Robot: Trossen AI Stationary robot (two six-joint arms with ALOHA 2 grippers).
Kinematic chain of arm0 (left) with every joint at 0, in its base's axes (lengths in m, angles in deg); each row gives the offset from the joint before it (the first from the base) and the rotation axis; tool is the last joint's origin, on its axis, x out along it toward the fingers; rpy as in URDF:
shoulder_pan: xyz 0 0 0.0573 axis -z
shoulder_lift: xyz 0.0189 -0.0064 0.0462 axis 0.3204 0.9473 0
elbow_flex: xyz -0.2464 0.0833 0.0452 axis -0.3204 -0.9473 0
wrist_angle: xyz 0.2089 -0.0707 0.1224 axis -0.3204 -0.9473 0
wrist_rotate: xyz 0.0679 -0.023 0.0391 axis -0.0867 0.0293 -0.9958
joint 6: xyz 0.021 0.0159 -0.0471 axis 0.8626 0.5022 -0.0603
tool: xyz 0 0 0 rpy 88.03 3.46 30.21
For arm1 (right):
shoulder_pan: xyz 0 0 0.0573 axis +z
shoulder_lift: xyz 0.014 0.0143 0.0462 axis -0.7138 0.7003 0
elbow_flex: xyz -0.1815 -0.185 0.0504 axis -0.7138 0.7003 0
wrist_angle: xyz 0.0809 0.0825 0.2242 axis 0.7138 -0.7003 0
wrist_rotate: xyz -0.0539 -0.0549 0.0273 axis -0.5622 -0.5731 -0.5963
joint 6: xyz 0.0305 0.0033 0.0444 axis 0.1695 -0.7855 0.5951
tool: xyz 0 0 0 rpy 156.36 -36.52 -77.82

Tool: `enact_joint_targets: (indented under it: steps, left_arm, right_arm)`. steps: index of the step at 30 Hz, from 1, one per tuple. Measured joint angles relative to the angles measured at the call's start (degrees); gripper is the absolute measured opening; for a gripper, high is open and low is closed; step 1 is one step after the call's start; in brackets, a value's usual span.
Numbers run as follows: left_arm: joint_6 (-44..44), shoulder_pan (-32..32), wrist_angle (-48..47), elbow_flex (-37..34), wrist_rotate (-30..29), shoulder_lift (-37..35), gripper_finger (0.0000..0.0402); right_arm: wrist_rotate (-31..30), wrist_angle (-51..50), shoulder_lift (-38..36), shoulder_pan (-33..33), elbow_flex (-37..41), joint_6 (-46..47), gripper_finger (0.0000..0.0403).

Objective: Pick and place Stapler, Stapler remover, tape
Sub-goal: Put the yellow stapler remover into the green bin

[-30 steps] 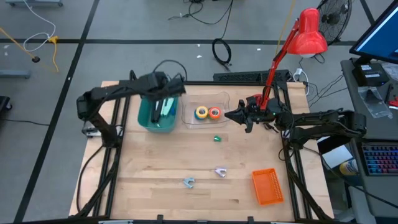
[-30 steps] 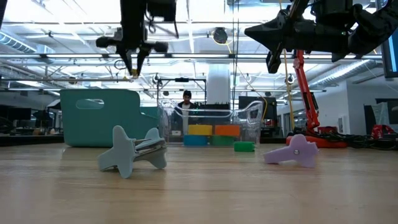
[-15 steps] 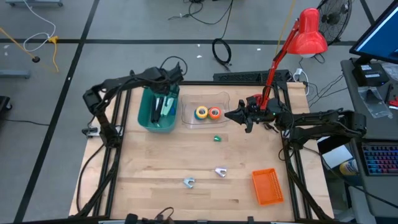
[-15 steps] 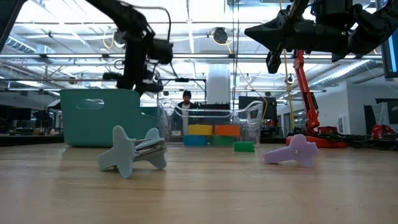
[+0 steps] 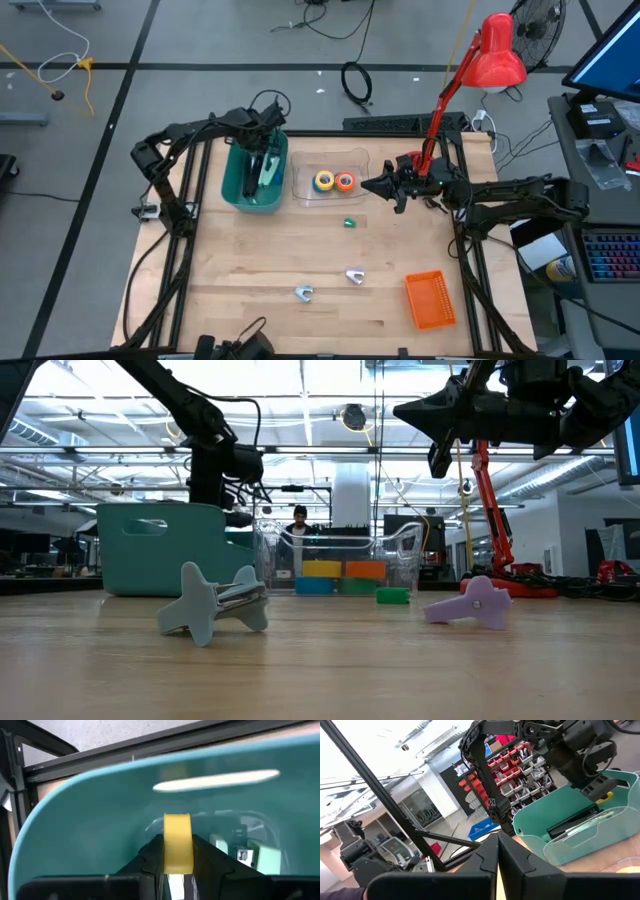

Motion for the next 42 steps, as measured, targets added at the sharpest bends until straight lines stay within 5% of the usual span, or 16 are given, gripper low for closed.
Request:
enact_joint_targets:
  steps: [35, 42]
  left_arm:
    - [-4.3, -0.5, 0.4, 0.0, -0.2, 3.0, 0.0085]
    - [-5.5, -0.5, 0.4, 0.0, -0.2, 3.0, 0.0137]
  right_arm:
    - [0.0, 0.4, 0.0, 0.0, 0.0, 0.4, 0.0004]
    - [0.0, 0.4, 0.0, 0.0, 0.0, 0.4, 0.0004]
